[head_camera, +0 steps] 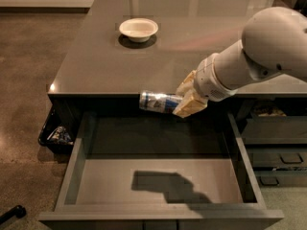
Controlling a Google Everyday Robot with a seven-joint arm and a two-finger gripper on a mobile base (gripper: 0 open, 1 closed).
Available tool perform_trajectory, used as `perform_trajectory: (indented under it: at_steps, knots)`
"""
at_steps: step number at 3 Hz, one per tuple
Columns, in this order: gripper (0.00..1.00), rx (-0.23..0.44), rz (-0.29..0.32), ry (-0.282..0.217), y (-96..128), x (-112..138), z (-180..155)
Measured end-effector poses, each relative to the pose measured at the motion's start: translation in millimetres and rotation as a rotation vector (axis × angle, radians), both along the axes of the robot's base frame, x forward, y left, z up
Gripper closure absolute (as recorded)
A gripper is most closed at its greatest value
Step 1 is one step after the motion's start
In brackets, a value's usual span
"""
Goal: Place redbull can into top drawer
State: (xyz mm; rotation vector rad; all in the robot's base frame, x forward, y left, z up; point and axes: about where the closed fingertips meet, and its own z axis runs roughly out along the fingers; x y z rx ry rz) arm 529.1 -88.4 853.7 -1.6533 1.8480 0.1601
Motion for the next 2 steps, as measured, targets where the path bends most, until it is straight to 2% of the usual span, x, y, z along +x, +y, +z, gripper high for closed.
perform_trajectory:
  at_steps: [1, 2]
  knots:
    - [1.00, 0.000, 0.000, 0.000, 0.0, 0.0, 0.0]
    - [1.00, 0.038, -0.035, 0.048, -1.8, -12.7, -32.0]
